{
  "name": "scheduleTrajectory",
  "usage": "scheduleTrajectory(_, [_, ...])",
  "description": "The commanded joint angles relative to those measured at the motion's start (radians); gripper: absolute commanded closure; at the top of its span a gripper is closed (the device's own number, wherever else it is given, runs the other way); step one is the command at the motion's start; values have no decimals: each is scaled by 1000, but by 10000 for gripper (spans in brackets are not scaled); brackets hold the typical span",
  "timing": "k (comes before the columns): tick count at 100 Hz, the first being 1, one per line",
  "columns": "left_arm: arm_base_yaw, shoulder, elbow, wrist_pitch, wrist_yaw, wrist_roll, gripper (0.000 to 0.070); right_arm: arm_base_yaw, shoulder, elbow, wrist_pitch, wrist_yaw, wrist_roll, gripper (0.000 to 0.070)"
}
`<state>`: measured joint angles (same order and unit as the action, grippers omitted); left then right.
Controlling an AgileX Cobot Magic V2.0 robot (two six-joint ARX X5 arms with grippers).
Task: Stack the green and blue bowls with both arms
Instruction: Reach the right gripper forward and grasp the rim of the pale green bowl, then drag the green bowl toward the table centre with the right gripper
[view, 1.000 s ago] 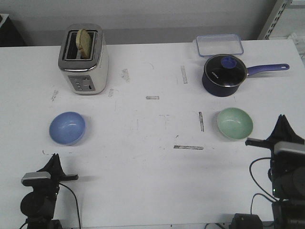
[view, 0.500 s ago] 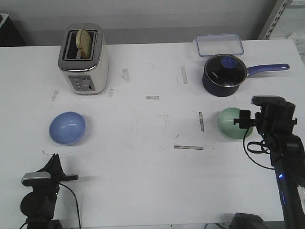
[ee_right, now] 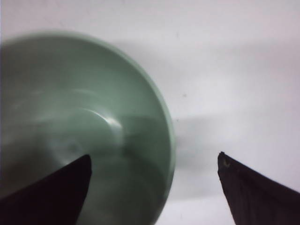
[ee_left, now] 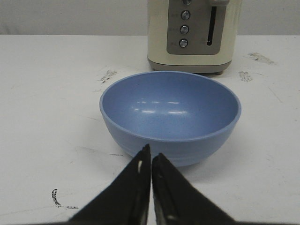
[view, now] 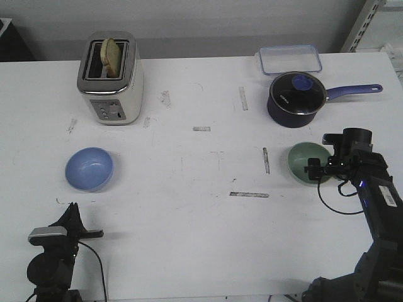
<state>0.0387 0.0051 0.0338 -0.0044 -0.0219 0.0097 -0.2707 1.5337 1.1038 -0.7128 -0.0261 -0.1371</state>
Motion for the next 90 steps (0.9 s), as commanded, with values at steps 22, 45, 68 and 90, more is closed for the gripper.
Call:
scheduleTrajectory(22, [0, -1, -21, 12, 0, 5, 699, -5, 18, 10, 29, -1, -21, 669])
scheduleTrajectory(45, [0, -1, -20, 12, 0, 5, 699, -5, -10, 11, 54, 0, -20, 695])
scheduleTrajectory(68, [0, -1, -20, 12, 0, 5, 699, 34, -128, 52, 54, -42, 9, 695])
scheduleTrajectory(90, [0, -1, -20, 12, 0, 5, 699, 214, -251, 108, 101, -208, 141, 695])
